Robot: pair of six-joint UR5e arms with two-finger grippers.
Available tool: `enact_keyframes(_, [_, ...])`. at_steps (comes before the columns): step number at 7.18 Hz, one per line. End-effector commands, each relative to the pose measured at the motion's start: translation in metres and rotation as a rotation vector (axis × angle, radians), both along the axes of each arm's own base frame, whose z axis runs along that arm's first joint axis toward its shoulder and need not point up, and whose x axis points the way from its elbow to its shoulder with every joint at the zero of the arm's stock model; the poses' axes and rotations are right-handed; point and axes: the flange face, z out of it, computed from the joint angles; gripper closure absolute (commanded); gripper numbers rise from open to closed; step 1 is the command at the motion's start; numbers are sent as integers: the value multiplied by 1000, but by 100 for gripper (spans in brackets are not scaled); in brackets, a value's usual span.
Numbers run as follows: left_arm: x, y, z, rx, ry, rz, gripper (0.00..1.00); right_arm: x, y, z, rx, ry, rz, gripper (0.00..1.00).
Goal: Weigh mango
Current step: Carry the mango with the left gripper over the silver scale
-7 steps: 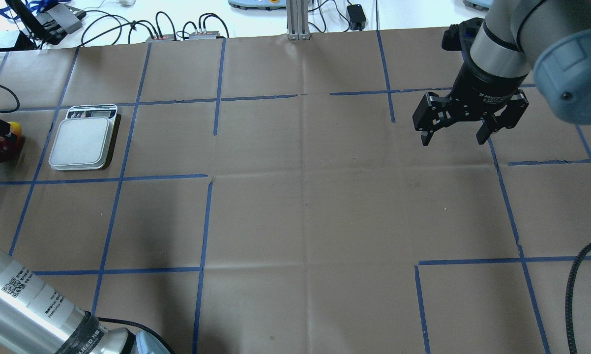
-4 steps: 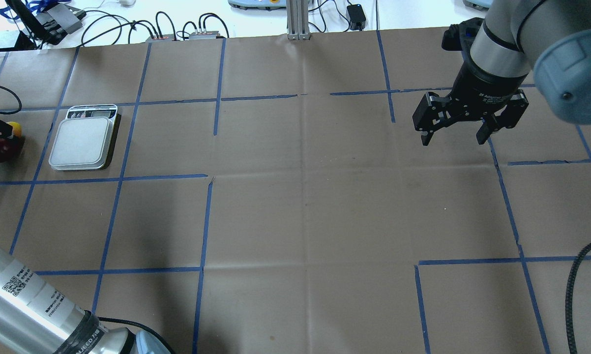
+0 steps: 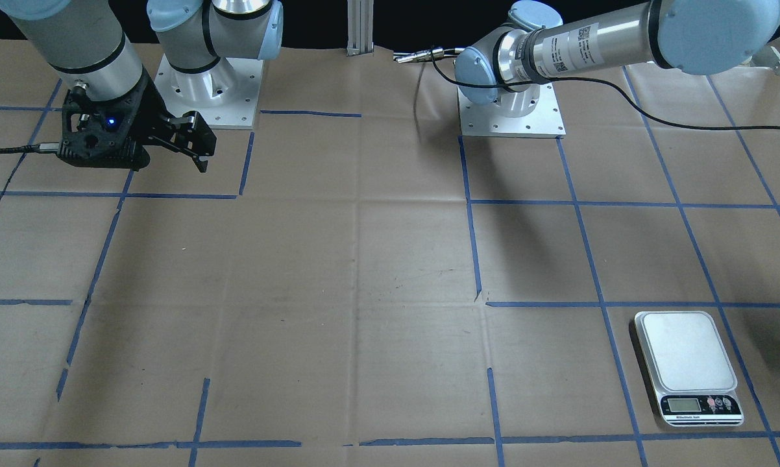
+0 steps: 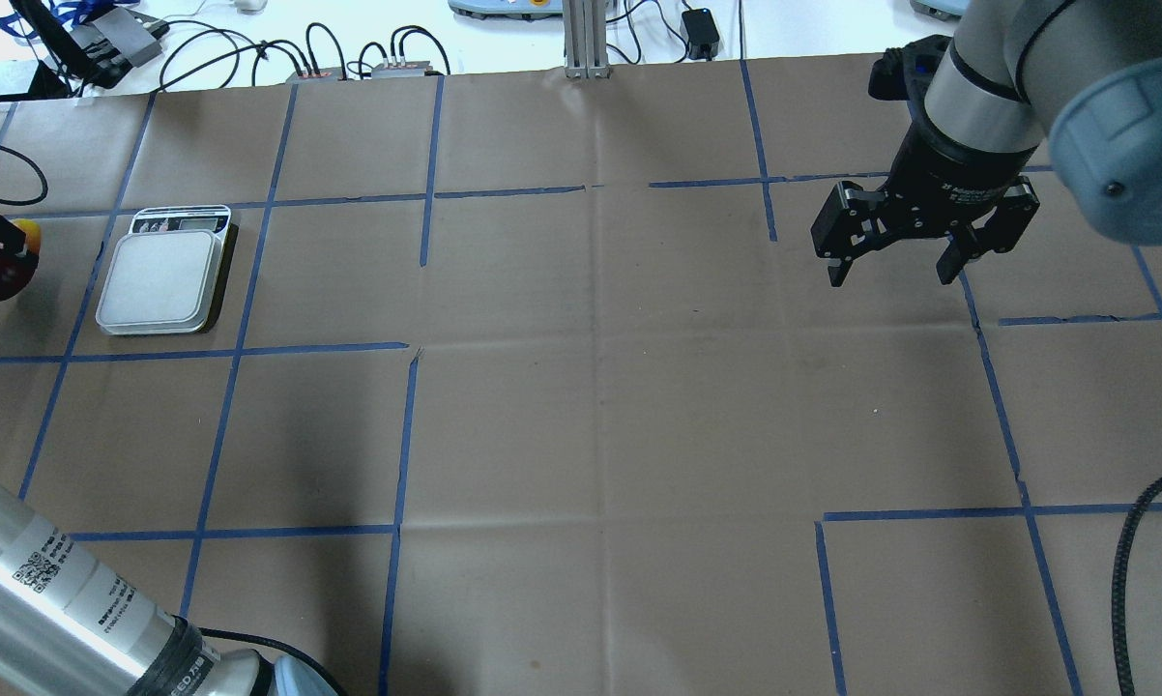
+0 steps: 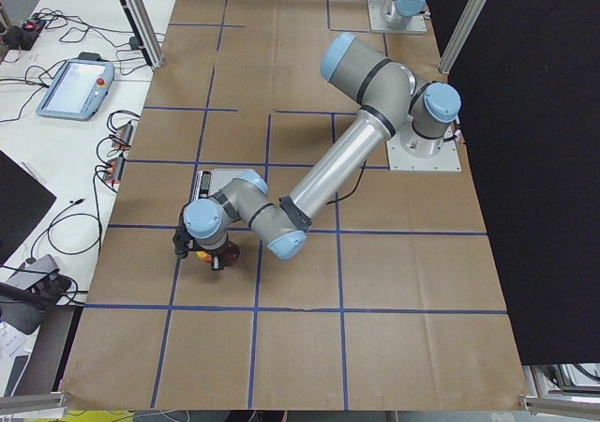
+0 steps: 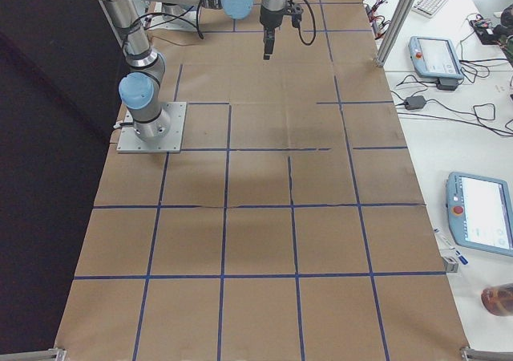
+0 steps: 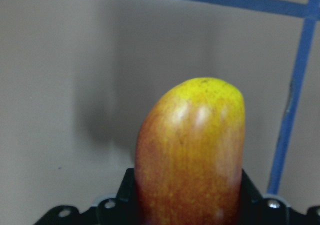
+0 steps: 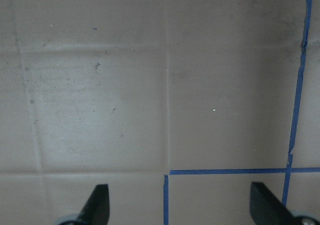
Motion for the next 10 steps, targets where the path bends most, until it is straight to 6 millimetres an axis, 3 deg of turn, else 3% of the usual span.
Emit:
enact_keyframes(1, [-87, -4, 22, 15, 16, -147, 79, 0, 0, 0, 0, 0, 0, 0])
enact_keyframes(2, [-130, 3, 12, 43, 40, -194, 79, 0, 0, 0, 0, 0, 0, 0])
enact_keyframes(3, [-160, 9, 5, 60, 52, -223, 79, 0, 0, 0, 0, 0, 0, 0])
enact_keyframes(4, [-170, 12, 3, 70, 54, -232, 78, 0, 0, 0, 0, 0, 0, 0])
enact_keyframes(6, [-171, 15, -3, 87, 39, -232, 76, 0, 0, 0, 0, 0, 0, 0])
enact_keyframes(7, [-169, 13, 0, 72, 29, -220, 65, 0, 0, 0, 0, 0, 0, 0])
enact_keyframes(8, [-169, 11, -2, 58, 23, -216, 21, 0, 0, 0, 0, 0, 0, 0])
enact_keyframes(9, [-169, 11, -1, 57, 25, -216, 2, 0, 0, 0, 0, 0, 0, 0])
enact_keyframes(10, [-169, 12, 0, 57, 25, -216, 1, 0, 0, 0, 0, 0, 0, 0])
